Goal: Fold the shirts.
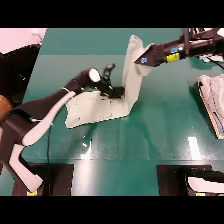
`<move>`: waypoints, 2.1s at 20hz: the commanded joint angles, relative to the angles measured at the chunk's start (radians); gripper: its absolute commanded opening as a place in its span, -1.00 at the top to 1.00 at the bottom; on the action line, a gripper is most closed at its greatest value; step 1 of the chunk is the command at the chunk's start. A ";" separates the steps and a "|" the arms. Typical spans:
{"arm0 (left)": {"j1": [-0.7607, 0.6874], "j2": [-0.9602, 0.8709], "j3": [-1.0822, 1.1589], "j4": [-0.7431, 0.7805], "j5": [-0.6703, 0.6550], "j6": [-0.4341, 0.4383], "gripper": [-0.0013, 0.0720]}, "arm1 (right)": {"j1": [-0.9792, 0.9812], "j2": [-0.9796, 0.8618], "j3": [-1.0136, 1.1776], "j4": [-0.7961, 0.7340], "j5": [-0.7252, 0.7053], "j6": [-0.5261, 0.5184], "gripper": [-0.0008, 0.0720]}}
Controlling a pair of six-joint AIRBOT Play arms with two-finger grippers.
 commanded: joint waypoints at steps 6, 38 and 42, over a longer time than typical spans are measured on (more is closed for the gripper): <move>0.393 0.437 0.006 0.417 -0.258 0.029 0.89 | 0.431 -0.185 0.011 0.080 -0.385 -0.084 0.91; 0.578 0.560 -0.015 0.226 -0.269 0.090 0.89 | 0.195 -0.505 -0.228 0.124 -0.231 0.021 0.11; 0.575 0.561 -0.015 0.211 -0.285 0.093 0.89 | 0.215 -0.517 -0.117 0.120 -0.222 -0.029 0.92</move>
